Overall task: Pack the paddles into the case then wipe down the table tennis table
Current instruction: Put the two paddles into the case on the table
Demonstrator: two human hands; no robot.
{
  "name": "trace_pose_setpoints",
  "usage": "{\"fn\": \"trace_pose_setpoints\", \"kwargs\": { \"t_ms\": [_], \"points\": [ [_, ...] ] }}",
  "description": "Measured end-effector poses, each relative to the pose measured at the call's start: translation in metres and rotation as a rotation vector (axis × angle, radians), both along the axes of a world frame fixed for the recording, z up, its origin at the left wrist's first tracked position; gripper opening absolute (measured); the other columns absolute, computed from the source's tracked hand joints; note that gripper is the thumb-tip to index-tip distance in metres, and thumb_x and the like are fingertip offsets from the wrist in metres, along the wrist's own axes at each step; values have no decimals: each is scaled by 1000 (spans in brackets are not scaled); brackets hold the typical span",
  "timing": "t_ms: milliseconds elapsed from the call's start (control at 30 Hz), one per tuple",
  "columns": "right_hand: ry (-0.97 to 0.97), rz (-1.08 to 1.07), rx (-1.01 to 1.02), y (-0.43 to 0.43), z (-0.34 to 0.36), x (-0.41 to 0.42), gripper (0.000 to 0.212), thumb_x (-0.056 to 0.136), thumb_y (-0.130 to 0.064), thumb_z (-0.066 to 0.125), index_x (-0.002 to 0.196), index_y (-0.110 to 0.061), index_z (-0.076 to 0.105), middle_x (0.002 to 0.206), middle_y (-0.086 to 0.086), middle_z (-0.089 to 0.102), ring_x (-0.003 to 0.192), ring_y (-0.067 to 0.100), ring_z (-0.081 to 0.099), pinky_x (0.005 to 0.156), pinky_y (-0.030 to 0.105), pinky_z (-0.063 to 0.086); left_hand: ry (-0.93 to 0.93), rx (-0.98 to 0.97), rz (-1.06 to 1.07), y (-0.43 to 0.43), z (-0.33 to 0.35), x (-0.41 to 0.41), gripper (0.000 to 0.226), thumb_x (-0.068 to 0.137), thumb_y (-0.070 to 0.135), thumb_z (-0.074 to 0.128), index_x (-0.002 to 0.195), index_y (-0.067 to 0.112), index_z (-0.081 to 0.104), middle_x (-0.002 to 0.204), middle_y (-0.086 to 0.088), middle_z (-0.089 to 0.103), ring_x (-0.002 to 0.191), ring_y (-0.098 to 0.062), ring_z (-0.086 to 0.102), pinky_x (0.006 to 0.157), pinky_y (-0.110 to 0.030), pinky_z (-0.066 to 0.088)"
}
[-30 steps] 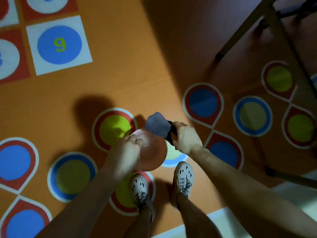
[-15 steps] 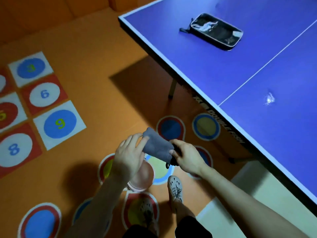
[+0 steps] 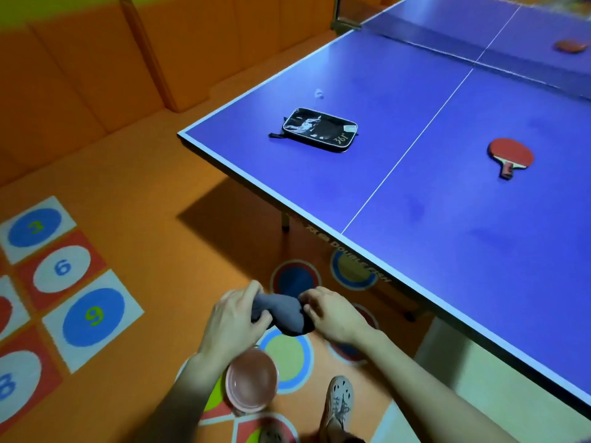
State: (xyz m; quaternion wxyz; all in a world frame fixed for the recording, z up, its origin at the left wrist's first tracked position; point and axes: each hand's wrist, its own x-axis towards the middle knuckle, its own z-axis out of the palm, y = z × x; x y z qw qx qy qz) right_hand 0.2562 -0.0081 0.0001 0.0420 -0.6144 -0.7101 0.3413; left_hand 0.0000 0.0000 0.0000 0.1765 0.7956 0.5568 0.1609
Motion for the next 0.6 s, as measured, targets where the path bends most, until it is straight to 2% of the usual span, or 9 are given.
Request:
{"fn": "trace_pose_setpoints", "kwargs": {
  "t_ms": [100, 200, 333, 533, 600],
  "points": [
    [-11, -20, 1, 7, 10, 21, 31, 111, -29, 51, 138, -25, 66, 135, 0, 65, 121, 24, 65, 100, 39, 54, 36, 15, -24, 18, 13, 24, 34, 94, 38, 68, 102, 34, 36, 75, 11, 46, 72, -26, 57, 57, -39, 38],
    [-6, -32, 15, 20, 22, 47, 37, 110, -36, 57, 145, -24, 62, 139, 1, 64, 122, 23, 65, 101, 39, 54, 43, 9, -53, 40, 20, 49, 24, 104, 43, 60, 114, 33, 41, 86, 10, 56, 73, -26, 62, 57, -42, 47],
    [6, -47, 24, 46, 30, 86, 45, 107, -41, 61, 149, -25, 58, 144, 2, 64, 127, 25, 63, 105, 40, 52, 28, 15, -71, 81, 36, 88, 20, 110, 43, 52, 124, 31, 45, 99, 7, 65, 79, -27, 66, 59, -42, 49],
    [15, -142, 50, 88, 33, 147, 38, 107, -36, 59, 142, -25, 64, 140, 0, 67, 128, 25, 64, 106, 38, 50, 28, -117, -126, 150, 54, 142, 18, 112, 37, 47, 129, 36, 44, 117, 8, 64, 101, -22, 65, 76, -37, 51],
    [-1, -168, 69, 104, 37, 166, 38, 108, -36, 58, 144, -23, 65, 142, 0, 66, 130, 24, 63, 108, 37, 49, -1, -129, -150, 172, 58, 157, 15, 112, 38, 48, 126, 39, 45, 118, 12, 60, 103, -19, 63, 82, -40, 54]
  ]
}}
